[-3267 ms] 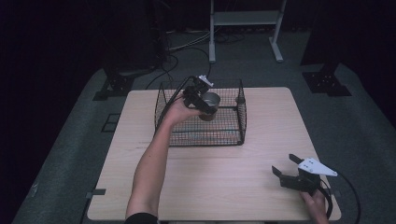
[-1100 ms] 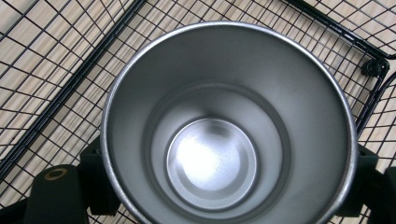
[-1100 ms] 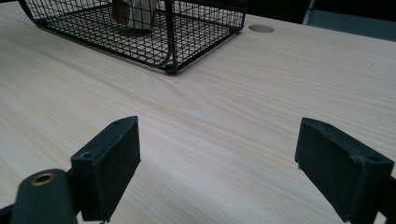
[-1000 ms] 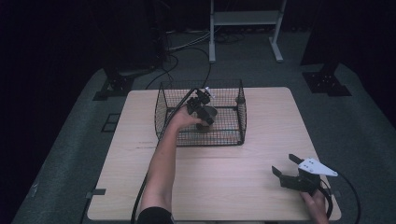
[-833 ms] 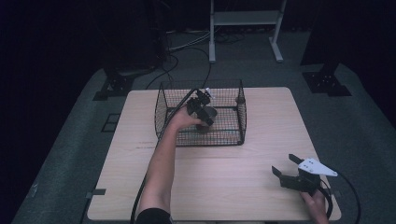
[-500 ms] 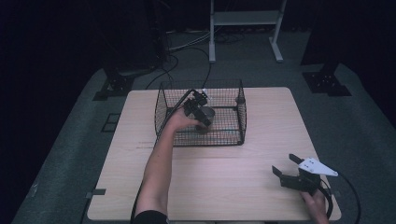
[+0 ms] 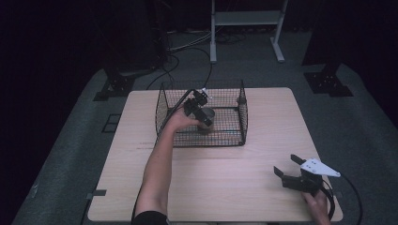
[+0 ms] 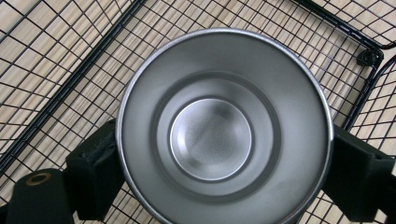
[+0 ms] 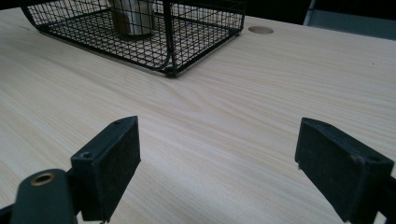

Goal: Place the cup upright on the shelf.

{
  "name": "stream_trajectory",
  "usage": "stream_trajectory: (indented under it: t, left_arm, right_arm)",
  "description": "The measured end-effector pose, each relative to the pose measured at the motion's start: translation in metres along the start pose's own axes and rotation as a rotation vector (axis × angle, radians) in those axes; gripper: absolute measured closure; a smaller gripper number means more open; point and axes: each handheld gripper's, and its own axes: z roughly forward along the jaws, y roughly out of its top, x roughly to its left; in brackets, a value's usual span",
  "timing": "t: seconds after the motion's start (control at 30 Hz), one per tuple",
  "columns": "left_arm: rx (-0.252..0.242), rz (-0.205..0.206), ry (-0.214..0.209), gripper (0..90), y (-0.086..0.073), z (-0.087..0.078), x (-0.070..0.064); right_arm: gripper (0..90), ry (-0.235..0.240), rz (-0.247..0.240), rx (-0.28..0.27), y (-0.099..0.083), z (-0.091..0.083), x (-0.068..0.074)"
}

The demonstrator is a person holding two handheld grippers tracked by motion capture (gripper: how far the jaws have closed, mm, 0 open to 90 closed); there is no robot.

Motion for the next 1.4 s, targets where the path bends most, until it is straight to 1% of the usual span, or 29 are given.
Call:
stream_trajectory:
  t: [0.07, 0.1, 0.13, 0.17, 0.53, 0.57, 0.67, 0.73, 0.83, 0.87, 1.07, 1.1, 1.13, 1.17, 1.23, 1.27, 1.3, 1.4]
  left_arm:
    - [0.000, -0.007, -0.003, 10.7, 0.000, -0.002, 0.000]
    - [-0.004, -0.010, 0.000, 8.7, -0.001, -0.002, 0.000]
    - [-0.010, -0.010, -0.001, 8.7, -0.001, -0.003, -0.001]
    - [-0.007, -0.012, 0.000, 7.1, -0.001, -0.003, -0.001]
    - [-0.048, -0.017, 0.047, 4.3, 0.001, -0.018, -0.005]
    - [-0.059, -0.018, 0.054, 3.6, 0.001, -0.021, -0.006]
    - [-0.063, -0.020, 0.067, 3.3, 0.001, -0.024, -0.007]
    - [-0.067, -0.031, 0.047, 2.5, 0.001, -0.027, -0.007]
    - [-0.083, -0.029, 0.051, 2.3, 0.001, -0.034, -0.009]
    - [-0.083, -0.029, 0.051, 2.2, 0.001, -0.034, -0.009]
    - [-0.110, -0.011, 0.064, 2.2, 0.001, -0.043, -0.017]
    - [-0.108, -0.001, 0.073, 2.2, 0.001, -0.045, -0.021]
    - [-0.108, -0.001, 0.073, 2.1, 0.001, -0.045, -0.021]
    - [-0.114, 0.009, 0.079, 2.1, 0.000, -0.047, -0.024]
    - [-0.129, 0.004, 0.077, 2.1, -0.001, -0.051, -0.027]
    - [-0.129, 0.004, 0.077, 2.1, -0.001, -0.051, -0.027]
    - [-0.143, -0.002, 0.077, 2.1, -0.004, -0.054, -0.028]
    - [-0.152, -0.006, 0.077, 2.1, -0.007, -0.058, -0.030]
  right_arm:
    - [13.4, 0.000, -0.002, 0.000, 0.000, 0.000, 0.000]
    - [13.4, 0.000, -0.001, 0.000, 0.000, 0.000, 0.000]
    - [13.4, 0.000, -0.001, 0.000, 0.000, 0.000, 0.000]
    - [13.4, 0.000, -0.002, 0.001, 0.000, 0.000, 0.000]
    - [13.4, -0.002, 0.000, 0.003, 0.000, 0.000, 0.000]
    - [13.4, -0.002, 0.000, 0.003, 0.000, 0.001, 0.000]
    - [13.4, -0.002, -0.002, 0.004, 0.000, 0.001, 0.001]
    - [13.4, -0.002, -0.003, 0.004, 0.000, 0.001, 0.001]
    - [13.4, -0.003, -0.004, 0.005, 0.000, 0.001, 0.001]
    - [13.4, -0.003, -0.004, 0.005, 0.000, 0.001, 0.001]
    - [13.4, -0.006, -0.006, 0.007, 0.000, 0.001, 0.001]
    - [13.4, -0.008, -0.004, 0.007, 0.000, 0.001, 0.001]
    - [13.4, -0.009, -0.004, 0.008, 0.000, 0.001, 0.001]
    - [13.4, -0.010, -0.003, 0.008, 0.000, 0.001, 0.002]
    - [13.4, -0.013, -0.005, 0.011, 0.000, 0.001, 0.002]
    - [13.4, -0.015, -0.006, 0.012, 0.000, 0.001, 0.002]
    - [13.4, -0.016, -0.007, 0.013, 0.000, 0.001, 0.002]
    - [13.4, -0.017, -0.009, 0.014, 0.000, 0.001, 0.002]
